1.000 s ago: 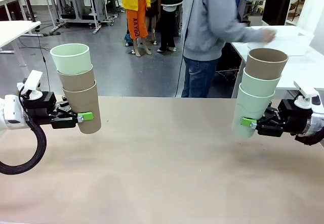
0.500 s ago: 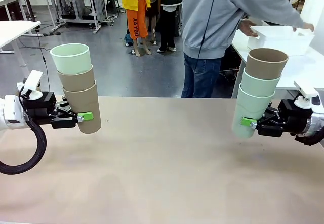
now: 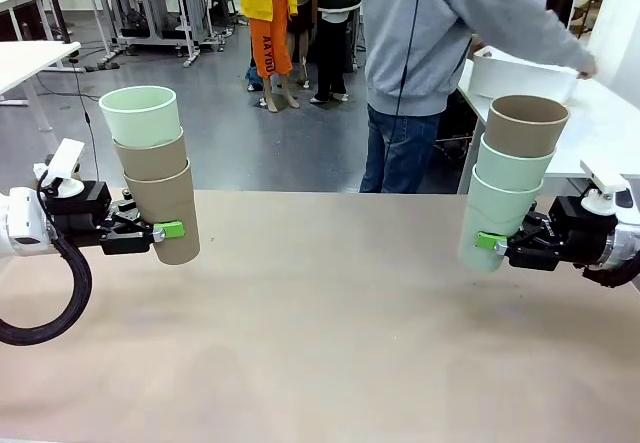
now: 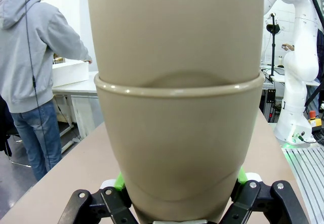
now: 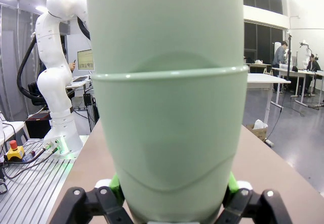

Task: Stack the cups and store them in the basket.
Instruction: Place the stack of Reusable plastic cups into the Pantry Basket.

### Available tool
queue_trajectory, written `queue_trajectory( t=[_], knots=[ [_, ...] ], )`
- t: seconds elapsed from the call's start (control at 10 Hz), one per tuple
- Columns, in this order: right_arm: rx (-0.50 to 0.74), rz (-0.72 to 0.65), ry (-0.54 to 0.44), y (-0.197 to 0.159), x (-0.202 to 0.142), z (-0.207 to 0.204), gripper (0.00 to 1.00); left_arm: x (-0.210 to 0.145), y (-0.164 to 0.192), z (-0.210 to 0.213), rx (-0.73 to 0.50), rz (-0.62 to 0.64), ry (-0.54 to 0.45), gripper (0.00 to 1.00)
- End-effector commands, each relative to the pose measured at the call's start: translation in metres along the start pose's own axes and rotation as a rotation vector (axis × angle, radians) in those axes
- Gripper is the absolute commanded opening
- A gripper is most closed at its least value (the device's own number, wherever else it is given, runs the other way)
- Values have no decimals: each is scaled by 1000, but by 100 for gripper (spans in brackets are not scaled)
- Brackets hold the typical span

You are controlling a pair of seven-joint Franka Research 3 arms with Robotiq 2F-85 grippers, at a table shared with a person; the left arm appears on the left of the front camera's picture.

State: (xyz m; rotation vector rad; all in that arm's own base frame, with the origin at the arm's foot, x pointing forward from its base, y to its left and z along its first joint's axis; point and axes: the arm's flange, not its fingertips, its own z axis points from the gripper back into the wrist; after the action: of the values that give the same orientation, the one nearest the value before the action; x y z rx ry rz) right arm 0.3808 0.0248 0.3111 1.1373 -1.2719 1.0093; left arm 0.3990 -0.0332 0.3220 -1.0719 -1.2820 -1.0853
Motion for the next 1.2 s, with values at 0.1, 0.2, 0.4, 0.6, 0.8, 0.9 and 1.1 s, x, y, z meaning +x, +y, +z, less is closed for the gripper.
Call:
queue_trajectory(
  t=[0.1,0.2,0.4,0.6,0.8,0.9,1.1],
  knots=[
    [-1,11,-2,0,4,1,84,4,0,0,-2,-8,-13,84],
    [-1,11,-2,0,4,1,84,4,0,0,-2,-8,-13,84],
    [-1,11,-2,0,4,1,84,4,0,0,-2,-8,-13,84],
    [-1,11,-2,0,4,1,84,4,0,0,-2,-8,-13,84],
    [-1,11,-2,0,4,1,84,4,0,0,-2,-8,-13,84],
    [-1,11,-2,0,4,1,84,4,0,0,-2,-8,-13,84],
    [-1,11,-2,0,4,1,84,4,0,0,-2,-8,-13,84]
  ],
)
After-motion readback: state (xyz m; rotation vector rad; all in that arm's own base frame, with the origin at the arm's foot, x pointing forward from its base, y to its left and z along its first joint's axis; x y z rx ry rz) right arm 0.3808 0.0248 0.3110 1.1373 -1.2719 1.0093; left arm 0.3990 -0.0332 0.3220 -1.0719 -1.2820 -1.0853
